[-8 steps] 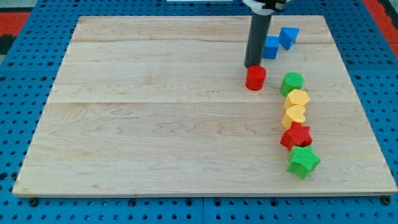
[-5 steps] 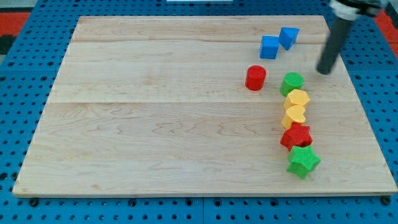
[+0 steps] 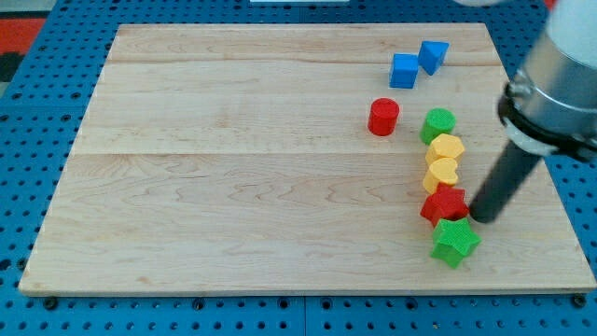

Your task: Move the red star to the center

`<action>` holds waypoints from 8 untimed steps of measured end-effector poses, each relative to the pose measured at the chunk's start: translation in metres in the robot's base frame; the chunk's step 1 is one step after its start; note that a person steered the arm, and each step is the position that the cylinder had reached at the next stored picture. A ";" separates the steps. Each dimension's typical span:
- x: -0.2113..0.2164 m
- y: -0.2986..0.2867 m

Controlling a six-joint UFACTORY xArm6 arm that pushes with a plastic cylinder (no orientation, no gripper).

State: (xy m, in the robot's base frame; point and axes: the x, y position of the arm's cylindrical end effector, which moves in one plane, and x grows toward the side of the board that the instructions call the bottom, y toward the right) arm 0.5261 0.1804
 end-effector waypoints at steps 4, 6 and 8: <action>0.015 -0.122; -0.041 -0.116; -0.039 -0.140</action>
State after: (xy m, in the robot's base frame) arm 0.4869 0.0408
